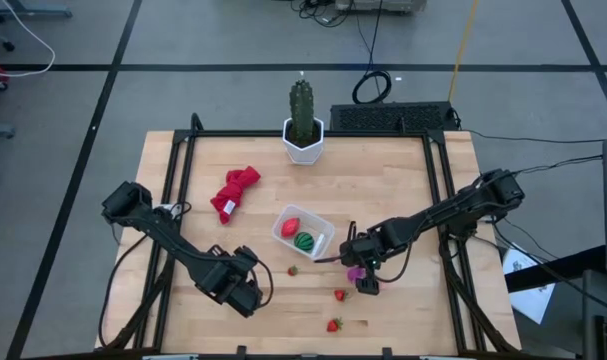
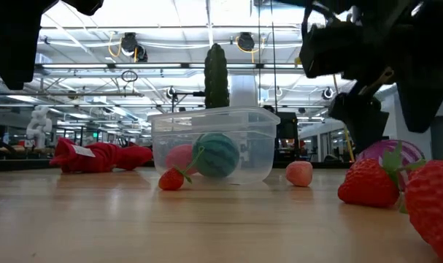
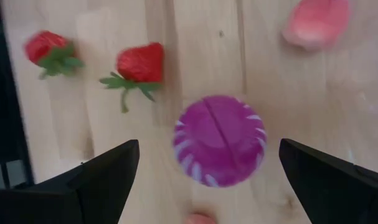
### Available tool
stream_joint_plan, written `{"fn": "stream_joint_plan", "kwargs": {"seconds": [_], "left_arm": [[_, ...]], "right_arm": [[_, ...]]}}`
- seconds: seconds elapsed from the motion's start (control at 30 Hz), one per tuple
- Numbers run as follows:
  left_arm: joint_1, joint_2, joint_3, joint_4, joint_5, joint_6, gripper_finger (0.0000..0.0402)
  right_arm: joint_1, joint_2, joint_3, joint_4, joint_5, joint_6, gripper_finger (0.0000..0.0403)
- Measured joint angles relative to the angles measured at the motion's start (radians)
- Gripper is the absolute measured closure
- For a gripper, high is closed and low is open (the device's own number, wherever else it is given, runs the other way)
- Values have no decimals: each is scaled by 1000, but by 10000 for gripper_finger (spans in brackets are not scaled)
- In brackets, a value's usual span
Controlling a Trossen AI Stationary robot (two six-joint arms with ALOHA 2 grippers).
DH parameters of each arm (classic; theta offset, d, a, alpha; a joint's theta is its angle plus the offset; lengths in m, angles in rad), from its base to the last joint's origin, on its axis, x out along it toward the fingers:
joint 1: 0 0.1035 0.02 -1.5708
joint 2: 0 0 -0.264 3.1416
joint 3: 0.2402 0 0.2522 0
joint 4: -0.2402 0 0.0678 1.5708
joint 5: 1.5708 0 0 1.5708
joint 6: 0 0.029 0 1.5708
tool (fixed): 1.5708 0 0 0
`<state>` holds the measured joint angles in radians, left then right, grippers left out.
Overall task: Pick and placing Produce into tupperware
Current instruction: Put the purple onion into the transparent container
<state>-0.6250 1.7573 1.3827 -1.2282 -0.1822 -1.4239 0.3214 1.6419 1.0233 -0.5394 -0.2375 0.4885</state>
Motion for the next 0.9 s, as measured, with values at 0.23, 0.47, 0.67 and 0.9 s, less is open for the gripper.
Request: {"fn": "stream_joint_plan", "kwargs": {"seconds": [0.23, 0.47, 0.67, 0.9], "left_arm": [[-1, 0, 0, 2, 0, 1, 87], [-6, 0, 0, 2, 0, 2, 88], [-6, 0, 0, 2, -1, 2, 90], [-6, 0, 0, 2, -2, 2, 87]], "right_arm": [[0, 76, 0, 1, 0, -8, 23], [-2, 94, 1, 12, 2, -9, 23], [-14, 96, 1, 18, -3, -2, 23], [-16, 96, 0, 19, -3, -29, 23]]}}
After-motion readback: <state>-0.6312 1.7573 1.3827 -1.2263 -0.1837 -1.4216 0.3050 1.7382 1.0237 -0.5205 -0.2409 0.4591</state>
